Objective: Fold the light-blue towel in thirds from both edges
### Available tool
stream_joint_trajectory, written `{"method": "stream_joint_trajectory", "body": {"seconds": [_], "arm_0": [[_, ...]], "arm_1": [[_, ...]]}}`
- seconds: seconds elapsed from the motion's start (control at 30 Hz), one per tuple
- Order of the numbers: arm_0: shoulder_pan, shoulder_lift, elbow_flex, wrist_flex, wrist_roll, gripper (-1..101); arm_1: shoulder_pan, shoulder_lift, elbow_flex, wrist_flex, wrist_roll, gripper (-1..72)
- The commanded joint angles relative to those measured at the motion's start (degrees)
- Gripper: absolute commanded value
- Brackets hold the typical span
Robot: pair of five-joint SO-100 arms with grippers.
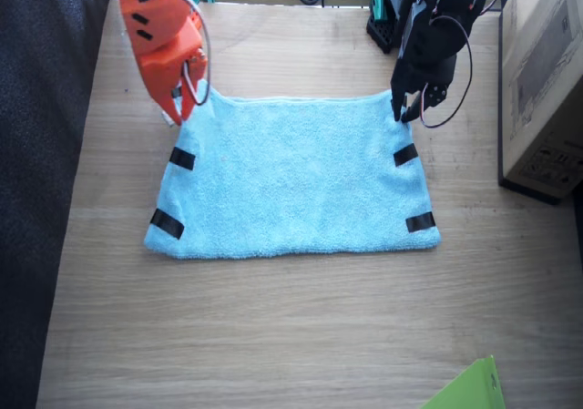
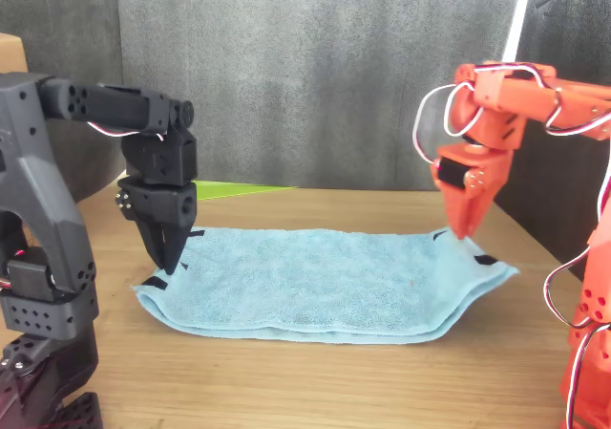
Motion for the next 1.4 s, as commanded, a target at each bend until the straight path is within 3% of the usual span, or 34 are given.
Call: {"method": "stream_joint_trajectory", "body": {"seconds": [0.0,0.23,1.37], "arm_0": [[1.14,2.29,-1.05,0.62,0.7,0],[1.05,2.46,-0.97,0.62,0.7,0],[-2.81,-2.64,-6.94,1.58,-0.79,0]], "arm_1": [[2.81,-0.62,-5.01,3.52,1.49,0.1],[8.17,-6.15,-15.21,8.0,3.34,0.1],[23.47,-28.48,-41.13,8.26,2.81,0.0]]}}
